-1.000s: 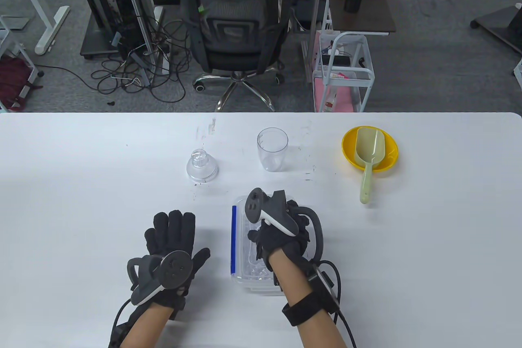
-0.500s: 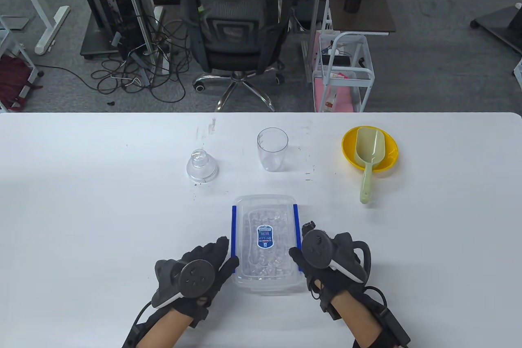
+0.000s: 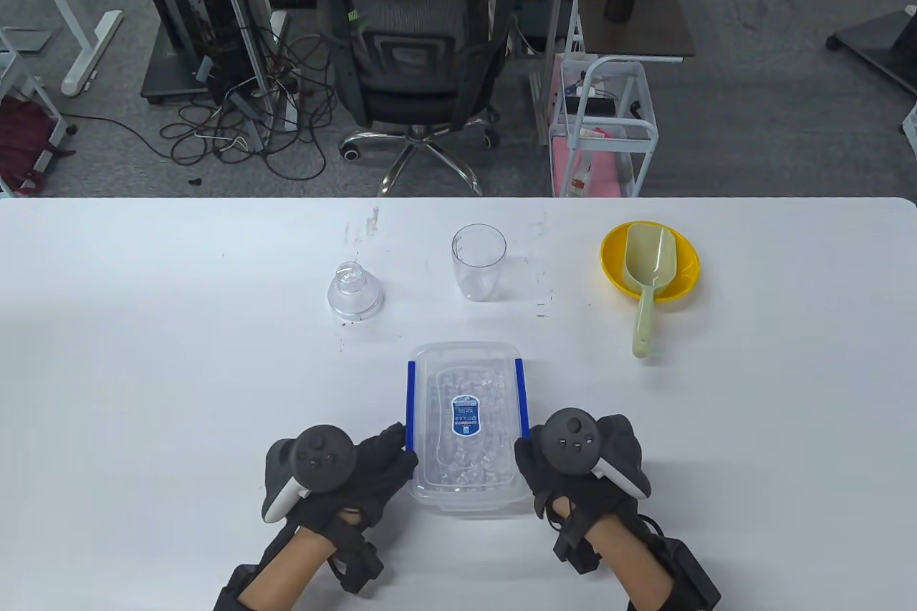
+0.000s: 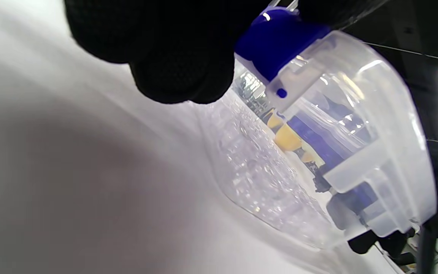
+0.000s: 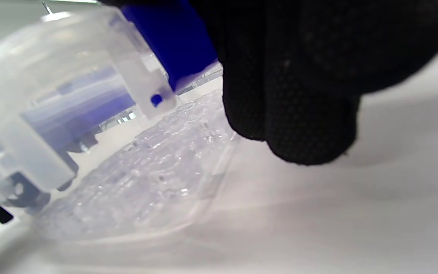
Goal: Shake ice in a plastic shaker with both hands
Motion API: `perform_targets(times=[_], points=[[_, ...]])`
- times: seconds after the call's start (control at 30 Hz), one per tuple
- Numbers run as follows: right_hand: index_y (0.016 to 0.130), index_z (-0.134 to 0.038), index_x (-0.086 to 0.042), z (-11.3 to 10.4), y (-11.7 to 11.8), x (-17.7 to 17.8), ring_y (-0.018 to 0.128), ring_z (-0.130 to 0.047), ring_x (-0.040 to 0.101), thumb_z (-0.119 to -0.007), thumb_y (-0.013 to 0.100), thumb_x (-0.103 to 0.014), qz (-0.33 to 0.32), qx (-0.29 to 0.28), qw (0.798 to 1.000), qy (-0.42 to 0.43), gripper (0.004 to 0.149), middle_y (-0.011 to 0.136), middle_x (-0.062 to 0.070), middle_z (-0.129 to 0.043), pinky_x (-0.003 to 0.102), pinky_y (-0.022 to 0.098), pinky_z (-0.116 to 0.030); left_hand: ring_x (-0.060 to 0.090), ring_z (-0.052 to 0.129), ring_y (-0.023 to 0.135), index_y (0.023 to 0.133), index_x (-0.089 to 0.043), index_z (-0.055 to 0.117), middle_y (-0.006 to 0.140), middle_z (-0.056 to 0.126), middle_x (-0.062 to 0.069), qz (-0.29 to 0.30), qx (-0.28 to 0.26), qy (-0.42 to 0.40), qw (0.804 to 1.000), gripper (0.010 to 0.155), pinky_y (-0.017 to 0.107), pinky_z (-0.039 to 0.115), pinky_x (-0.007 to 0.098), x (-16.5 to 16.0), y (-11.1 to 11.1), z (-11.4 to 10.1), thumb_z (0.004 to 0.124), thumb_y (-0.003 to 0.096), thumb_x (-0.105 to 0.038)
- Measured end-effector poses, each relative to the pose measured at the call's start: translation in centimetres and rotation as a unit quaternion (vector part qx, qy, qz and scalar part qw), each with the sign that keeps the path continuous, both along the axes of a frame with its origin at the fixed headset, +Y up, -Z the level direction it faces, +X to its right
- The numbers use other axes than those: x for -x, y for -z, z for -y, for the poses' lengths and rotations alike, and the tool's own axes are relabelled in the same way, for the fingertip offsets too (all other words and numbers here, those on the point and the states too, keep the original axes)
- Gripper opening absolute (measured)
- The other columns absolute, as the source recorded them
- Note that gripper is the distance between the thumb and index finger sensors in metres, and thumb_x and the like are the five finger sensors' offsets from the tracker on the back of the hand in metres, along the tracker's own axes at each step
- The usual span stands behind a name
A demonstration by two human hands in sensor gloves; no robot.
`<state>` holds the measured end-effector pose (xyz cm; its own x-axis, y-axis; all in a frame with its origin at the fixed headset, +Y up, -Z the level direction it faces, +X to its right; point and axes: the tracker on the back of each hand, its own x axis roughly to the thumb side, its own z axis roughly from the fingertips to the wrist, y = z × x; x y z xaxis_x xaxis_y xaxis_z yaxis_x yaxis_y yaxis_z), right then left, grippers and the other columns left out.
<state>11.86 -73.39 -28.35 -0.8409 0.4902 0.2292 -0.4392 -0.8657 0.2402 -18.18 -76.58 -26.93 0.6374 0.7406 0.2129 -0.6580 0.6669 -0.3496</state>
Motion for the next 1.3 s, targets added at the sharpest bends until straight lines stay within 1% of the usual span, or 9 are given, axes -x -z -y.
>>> perform_targets(times=[0.23,0.53,0.7,0.8,0.93,1.0,1.17,1.23,1.3], points=[[0.078,-0.080,0.020,0.1,-0.2,0.1,0.026,-0.103,0.032,-0.063,0.050,-0.039,0.006,-0.032,0.999,0.022,0.067,0.051,0.024,-0.102,0.032,0.012,-0.088,0.024,0.096,0.045,0.094,0.006,0.069,0.070,0.092,0.015,-0.009,0.078,-0.061,0.995,0.070,0.033,0.082,0.034,0.1,0.2,1.1,0.058,0.0544,-0.050],[0.076,-0.081,0.019,0.3,-0.5,0.4,0.025,-0.104,0.029,-0.063,0.049,-0.040,-0.005,-0.038,0.999,0.024,0.067,0.050,0.021,-0.103,0.029,0.011,-0.089,0.020,0.099,0.033,0.085,0.006,0.079,0.057,0.099,0.012,-0.019,0.046,-0.028,0.998,0.068,0.025,0.085,0.031,0.3,0.4,0.7,0.055,0.0551,-0.050],[0.072,-0.080,0.025,1.1,0.0,-0.2,0.016,-0.106,0.025,-0.066,0.050,-0.036,-0.001,-0.010,0.993,0.119,0.066,0.042,0.022,-0.105,0.023,0.003,-0.090,0.023,0.101,0.030,0.081,0.011,0.082,0.053,0.101,0.016,0.006,0.016,0.001,1.000,0.068,0.022,0.086,0.033,0.2,0.5,0.1,0.056,0.0536,-0.046],[0.073,-0.082,0.022,1.3,0.0,-0.5,0.015,-0.107,0.021,-0.065,0.050,-0.036,0.005,-0.005,0.994,0.113,0.064,0.041,0.019,-0.107,0.019,0.002,-0.091,0.024,0.101,0.029,0.080,0.012,0.083,0.051,0.102,0.017,0.003,0.010,-0.002,1.000,0.067,0.021,0.087,0.034,0.3,0.5,0.2,0.057,0.0530,-0.043],[0.072,-0.083,0.026,2.4,-0.1,-1.3,0.012,-0.105,0.028,-0.068,0.050,-0.031,0.049,0.037,0.977,0.205,0.062,0.038,0.026,-0.105,0.025,-0.001,-0.088,0.026,0.101,0.030,0.081,0.010,0.084,0.052,0.101,0.018,-0.009,0.045,-0.031,0.998,0.063,0.022,0.086,0.035,1.1,0.1,0.6,0.058,0.0535,-0.041],[0.076,-0.082,0.023,2.2,-0.1,-1.5,0.015,-0.104,0.031,-0.068,0.050,-0.033,0.058,0.055,0.979,0.189,0.063,0.042,0.028,-0.104,0.028,0.002,-0.088,0.028,0.099,0.034,0.086,0.009,0.081,0.057,0.099,0.020,-0.014,0.024,-0.013,1.000,0.064,0.026,0.084,0.037,1.1,0.1,0.3,0.059,0.0541,-0.042],[0.090,-0.070,0.018,0.6,-0.8,-1.9,0.022,-0.103,0.037,-0.071,0.050,-0.033,0.087,-0.053,0.993,0.062,0.065,0.057,0.033,-0.099,0.033,0.007,-0.088,0.040,0.093,0.061,0.103,0.005,0.061,0.088,0.081,0.029,-0.042,-0.100,0.108,0.988,0.066,0.037,0.081,0.041,1.8,-0.7,-1.4,0.065,0.0535,-0.039],[0.092,-0.067,0.016,-0.1,-1.3,-1.5,0.024,-0.102,0.037,-0.071,0.050,-0.034,0.087,-0.112,0.990,0.016,0.065,0.062,0.034,-0.096,0.032,0.008,-0.087,0.044,0.092,0.066,0.104,0.004,0.061,0.092,0.077,0.033,-0.055,-0.139,0.131,0.980,0.068,0.038,0.082,0.041,2.0,-1.1,-2.1,0.066,0.0532,-0.041],[0.090,-0.071,0.015,-0.2,-1.7,-0.9,0.025,-0.102,0.036,-0.069,0.050,-0.036,0.061,-0.125,0.990,-0.002,0.065,0.060,0.032,-0.098,0.031,0.008,-0.087,0.045,0.091,0.067,0.103,0.002,0.065,0.092,0.078,0.033,-0.056,-0.158,0.129,0.977,0.067,0.039,0.082,0.042,1.8,-1.5,-2.6,0.066,0.0536,-0.042]])
